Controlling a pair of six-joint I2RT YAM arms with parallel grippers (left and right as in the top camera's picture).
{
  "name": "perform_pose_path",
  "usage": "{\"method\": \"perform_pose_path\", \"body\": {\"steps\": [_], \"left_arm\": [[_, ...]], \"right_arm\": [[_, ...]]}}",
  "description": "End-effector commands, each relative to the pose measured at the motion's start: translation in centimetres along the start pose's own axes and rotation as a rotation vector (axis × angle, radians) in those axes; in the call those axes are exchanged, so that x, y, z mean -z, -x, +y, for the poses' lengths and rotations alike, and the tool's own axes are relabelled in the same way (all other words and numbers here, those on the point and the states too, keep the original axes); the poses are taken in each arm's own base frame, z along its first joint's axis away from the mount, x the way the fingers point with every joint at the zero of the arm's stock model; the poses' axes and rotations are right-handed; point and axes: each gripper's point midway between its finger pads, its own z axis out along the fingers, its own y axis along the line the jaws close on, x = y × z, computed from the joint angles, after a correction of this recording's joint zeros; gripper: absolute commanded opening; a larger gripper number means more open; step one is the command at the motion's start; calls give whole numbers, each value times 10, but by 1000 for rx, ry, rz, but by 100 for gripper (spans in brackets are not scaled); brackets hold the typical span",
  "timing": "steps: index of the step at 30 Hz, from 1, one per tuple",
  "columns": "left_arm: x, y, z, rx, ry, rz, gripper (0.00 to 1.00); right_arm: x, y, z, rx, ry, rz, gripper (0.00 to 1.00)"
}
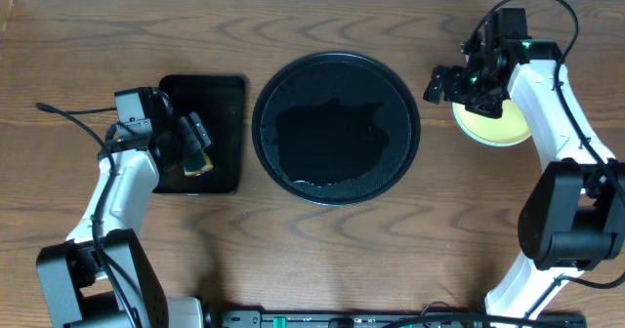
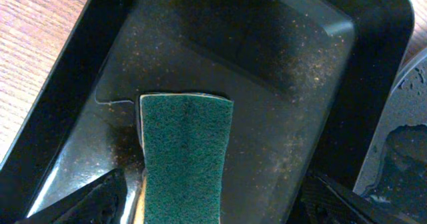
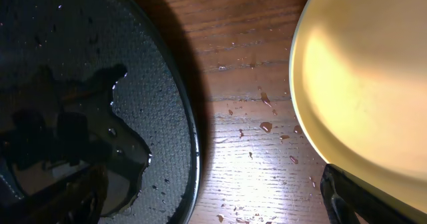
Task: Clean dirty plates on tray and stack at the side
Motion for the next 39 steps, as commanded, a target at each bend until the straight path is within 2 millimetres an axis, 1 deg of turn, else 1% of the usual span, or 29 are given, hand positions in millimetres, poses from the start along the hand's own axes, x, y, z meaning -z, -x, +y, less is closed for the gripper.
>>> {"method": "perform_pose_path", "body": {"steps": [1, 4, 6, 8, 10, 14, 16, 17, 18, 20, 21, 24, 25, 26, 28, 31, 33, 35, 36, 39], "left_arm": [[-2, -4, 5, 2, 17, 8, 84], [-2, -4, 5, 2, 17, 8, 84], [-2, -4, 5, 2, 17, 8, 84], [-2, -4, 5, 2, 17, 8, 84], [-2, -4, 5, 2, 17, 8, 84], [-2, -4, 5, 2, 17, 8, 84], [-2, -4, 5, 2, 17, 8, 85], [-2, -4, 5, 2, 17, 8, 85], [-2, -4, 5, 2, 17, 8, 84], [-2, -4, 5, 2, 17, 8, 84], [-2, -4, 5, 2, 17, 8, 85], [-2, -4, 5, 2, 17, 8, 84], [-2, -4, 5, 2, 17, 8, 84], [-2, -4, 5, 2, 17, 8, 84], [-2, -4, 5, 2, 17, 8, 84], [-2, -4, 5, 2, 17, 8, 85], [-2, -4, 5, 2, 17, 8, 84], [-2, -4, 5, 2, 17, 8, 84], [-2, -4, 5, 2, 17, 8, 84], [-2, -4, 5, 2, 17, 8, 85]], "right_arm": [[-2, -1, 1, 6, 4, 5, 99], [-2, -3, 1, 7, 3, 9, 99], [2, -2, 3, 12, 6, -1, 99], [11, -1, 7, 20, 11, -24, 99], [27, 2, 12, 31, 21, -62, 99], [73, 8, 25, 59, 46, -174, 99], [100, 8, 32, 76, 62, -239, 99], [115, 7, 35, 85, 70, -275, 99], [135, 6, 40, 97, 80, -322, 99], [164, 2, 46, 115, 97, -391, 99], [182, -2, 50, 126, 107, -436, 99], [228, -16, 59, 155, 133, -549, 99], [246, -22, 62, 166, 144, -594, 99], [259, -28, 64, 175, 151, -626, 99], [294, -45, 68, 198, 172, -717, 99], [330, -69, 72, 223, 195, -817, 99], [351, -85, 68, 248, 177, -892, 99], [365, -100, 64, 288, 147, -967, 99], [368, -108, 62, 324, 134, -1001, 99], [360, -128, 55, 412, 104, -1082, 99]]}}
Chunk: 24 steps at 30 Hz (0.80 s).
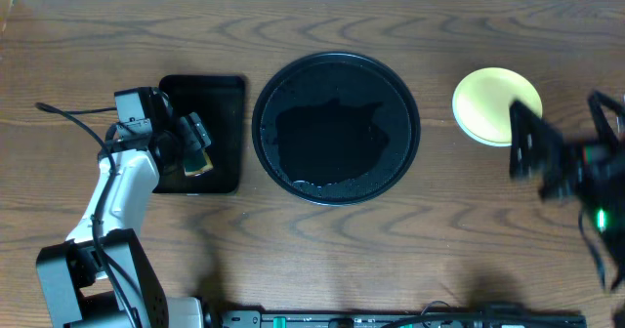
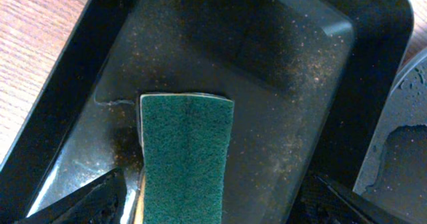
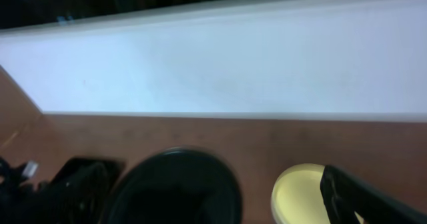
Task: Clean dirty plates on tray and stack at the side
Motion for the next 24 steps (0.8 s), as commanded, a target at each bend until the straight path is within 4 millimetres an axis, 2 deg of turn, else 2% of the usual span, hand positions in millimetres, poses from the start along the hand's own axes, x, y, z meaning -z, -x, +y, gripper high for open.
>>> {"method": "perform_pose_path", "body": {"steps": [1, 7, 10, 15, 19, 24], "left_arm": [[-2, -4, 4, 2, 16, 8, 85], [-2, -4, 4, 2, 16, 8, 85], [-2, -4, 4, 2, 16, 8, 85], [-2, -4, 4, 2, 16, 8, 85], [-2, -4, 4, 2, 16, 8, 85], [-2, -4, 4, 1, 16, 8, 85]], "right_arm": [[3, -33, -6, 134, -13, -17, 99], [9, -76, -11, 286, -7, -266, 99], [10, -91, -13, 335, -9, -384, 99], [4, -119, -20, 381, -18, -511, 99], [-11, -147, -28, 381, -25, -522, 99], [-37, -194, -47, 356, -63, -428, 99]]}}
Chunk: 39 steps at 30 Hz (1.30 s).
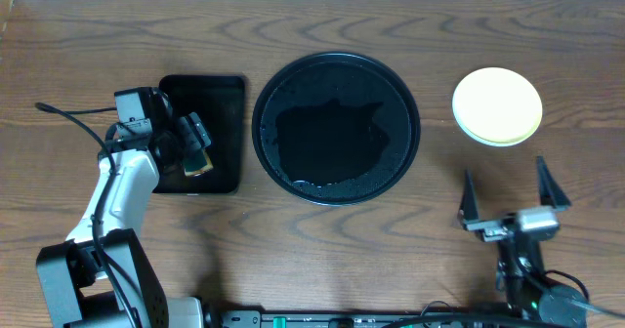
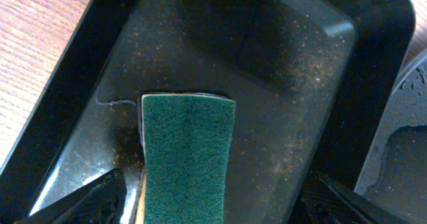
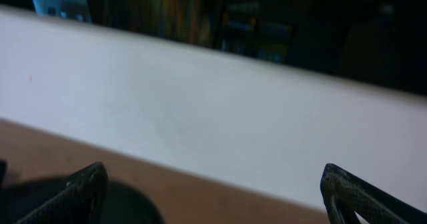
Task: Clean dirty plates on tray and stack at the side
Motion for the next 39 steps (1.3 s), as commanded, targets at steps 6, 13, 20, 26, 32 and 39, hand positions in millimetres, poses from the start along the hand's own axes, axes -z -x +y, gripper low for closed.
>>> {"method": "perform_pose_path", "body": {"steps": [6, 13, 20, 26, 32, 39], "left_arm": [[-2, -4, 4, 2, 14, 9, 85], [-2, -4, 4, 2, 14, 9, 85], [-2, -4, 4, 2, 14, 9, 85], [-2, -4, 4, 2, 14, 9, 85], [-2, -4, 4, 2, 14, 9, 85], [-2, -4, 4, 2, 14, 9, 85]], "right_arm": [[3, -62, -4, -3, -58, 139, 99], [12, -104, 2, 14, -32, 315, 99], [14, -109, 2, 11, -29, 336, 99], [14, -109, 2, 11, -29, 336, 99], [14, -109, 2, 11, -29, 336, 99], [14, -109, 2, 11, -29, 336, 99]]}}
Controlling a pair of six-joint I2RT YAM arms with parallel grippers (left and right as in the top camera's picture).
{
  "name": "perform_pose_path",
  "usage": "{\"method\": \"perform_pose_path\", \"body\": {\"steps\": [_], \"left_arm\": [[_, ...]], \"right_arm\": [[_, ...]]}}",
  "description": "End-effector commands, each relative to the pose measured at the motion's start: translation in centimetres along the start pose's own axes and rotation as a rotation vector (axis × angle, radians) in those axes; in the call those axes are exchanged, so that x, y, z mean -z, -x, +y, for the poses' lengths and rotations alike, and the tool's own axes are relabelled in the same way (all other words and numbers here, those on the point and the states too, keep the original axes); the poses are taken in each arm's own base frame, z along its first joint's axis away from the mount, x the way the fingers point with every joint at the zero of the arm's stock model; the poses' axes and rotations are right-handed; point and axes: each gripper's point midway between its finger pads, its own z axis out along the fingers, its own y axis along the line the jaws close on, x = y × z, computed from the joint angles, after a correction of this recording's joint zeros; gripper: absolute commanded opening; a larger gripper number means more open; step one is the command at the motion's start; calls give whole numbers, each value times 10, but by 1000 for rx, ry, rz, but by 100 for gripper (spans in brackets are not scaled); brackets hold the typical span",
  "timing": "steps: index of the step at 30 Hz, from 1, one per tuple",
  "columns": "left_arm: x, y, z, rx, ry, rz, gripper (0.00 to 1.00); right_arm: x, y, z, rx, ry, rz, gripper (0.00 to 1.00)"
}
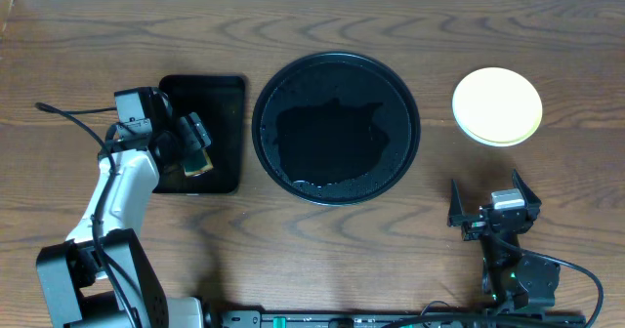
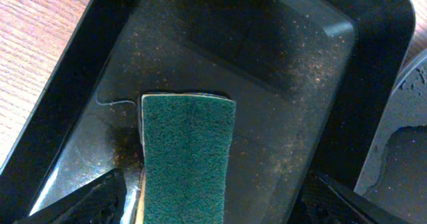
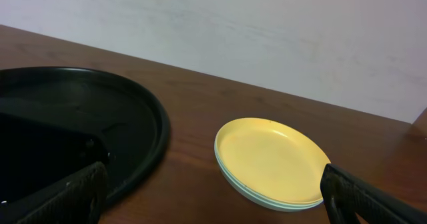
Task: Clean dirty plates on tray and stack at the side
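Note:
The round black tray (image 1: 337, 128) holds only a puddle of water; no plate is on it. A stack of plates (image 1: 497, 105) with a yellow one on top sits to its right, also visible as the plates (image 3: 273, 159) in the right wrist view. My right gripper (image 1: 485, 196) is folded back near the front right edge, open and holding nothing (image 3: 213, 169). My left gripper (image 1: 195, 144) hovers open over the small rectangular black tray (image 1: 220, 99). A green sponge (image 2: 187, 157) lies in that tray between the spread fingers, close to the left finger (image 2: 100, 197).
The rectangular tray (image 2: 360, 24) is wet and speckled inside, and its right rim sits close to the round tray's edge (image 2: 407, 117). Brown wooden table (image 1: 322, 260) surrounds everything, with a white wall (image 3: 267, 31) behind the far edge.
My right arm has settled at the front right; its camera, which faced the wall, now looks across the table at the plates and round tray. The left gripper and sponge are unchanged.
My right gripper was first over the yellow plate stack, open. Then it was off the plates at the right edge, then at the front right pointing up, and now it rests there. The left gripper stayed open around the sponge in the small tray throughout.

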Motion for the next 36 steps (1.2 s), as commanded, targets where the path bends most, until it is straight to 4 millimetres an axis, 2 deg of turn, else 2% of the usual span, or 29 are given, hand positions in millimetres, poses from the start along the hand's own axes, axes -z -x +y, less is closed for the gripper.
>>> {"method": "perform_pose_path", "body": {"steps": [1, 10, 13, 16, 21, 24, 28, 30, 33, 36], "left_arm": [[-2, -4, 4, 2, 14, 9, 85], [-2, -5, 4, 2, 14, 11, 85], [6, -4, 1, -5, 7, -8, 85], [24, 0, -7, -24, -16, -62, 85], [74, 7, -30, -77, -84, -211, 85], [112, 5, -39, -104, -130, -325, 85], [151, -8, -41, -126, -178, -462, 85], [163, -19, -38, -135, -197, -518, 85], [167, -42, -30, -145, -218, -581, 85], [158, -63, -21, -151, -232, -619, 85]], "right_arm": [[0, 0, 1, 15, 0, -1, 99], [0, 0, 1, 14, 0, -1, 99], [0, 0, 1, 14, 0, -1, 99], [0, 0, 1, 15, 0, -1, 99], [0, 0, 1, 15, 0, -1, 99], [0, 0, 1, 14, 0, -1, 99], [0, 0, 1, 15, 0, -1, 99], [0, 0, 1, 14, 0, -1, 99], [0, 0, 1, 15, 0, -1, 99], [0, 0, 1, 15, 0, -1, 99]]}}
